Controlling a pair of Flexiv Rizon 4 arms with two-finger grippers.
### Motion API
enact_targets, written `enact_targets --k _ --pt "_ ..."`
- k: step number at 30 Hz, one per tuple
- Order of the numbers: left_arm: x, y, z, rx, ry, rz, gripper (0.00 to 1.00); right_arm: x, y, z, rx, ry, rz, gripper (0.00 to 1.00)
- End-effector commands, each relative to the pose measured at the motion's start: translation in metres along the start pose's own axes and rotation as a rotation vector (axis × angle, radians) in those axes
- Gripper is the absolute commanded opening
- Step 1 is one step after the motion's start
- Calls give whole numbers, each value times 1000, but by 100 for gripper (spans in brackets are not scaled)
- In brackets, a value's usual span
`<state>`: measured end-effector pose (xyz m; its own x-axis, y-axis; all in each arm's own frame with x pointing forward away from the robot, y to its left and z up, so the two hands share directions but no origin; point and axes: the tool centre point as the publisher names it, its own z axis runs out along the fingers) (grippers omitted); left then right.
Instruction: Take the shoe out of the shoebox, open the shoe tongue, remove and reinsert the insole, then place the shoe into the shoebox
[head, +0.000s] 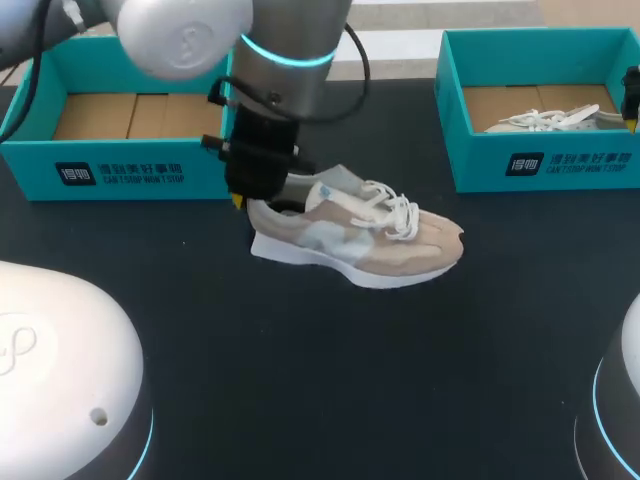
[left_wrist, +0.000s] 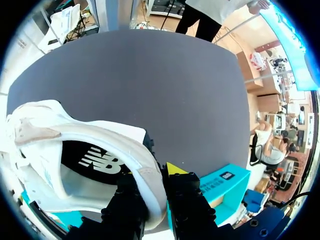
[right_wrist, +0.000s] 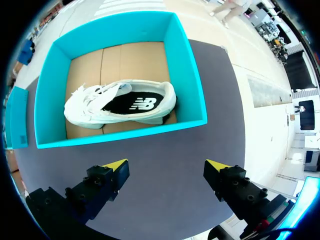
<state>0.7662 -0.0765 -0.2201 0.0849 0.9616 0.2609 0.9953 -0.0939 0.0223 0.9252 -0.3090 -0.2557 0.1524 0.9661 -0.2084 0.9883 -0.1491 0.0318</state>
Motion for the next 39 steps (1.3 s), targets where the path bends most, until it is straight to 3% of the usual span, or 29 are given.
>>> enact_targets --k 1,7,17,33,39 --pt "-2 -10 13 -2 7 -15 0 0 -1 0 -2 1 1 100" --pt "-2 -25 34 29 3 -20 0 0 -1 0 -2 1 1 100" --pt "-2 -43 72 9 16 -22 0 0 -1 0 -2 1 1 100" --pt "0 -45 127 9 12 -54 0 0 -1 0 -2 1 1 100" --pt "-8 -42 144 9 26 -49 0 0 -1 0 -2 1 1 100"
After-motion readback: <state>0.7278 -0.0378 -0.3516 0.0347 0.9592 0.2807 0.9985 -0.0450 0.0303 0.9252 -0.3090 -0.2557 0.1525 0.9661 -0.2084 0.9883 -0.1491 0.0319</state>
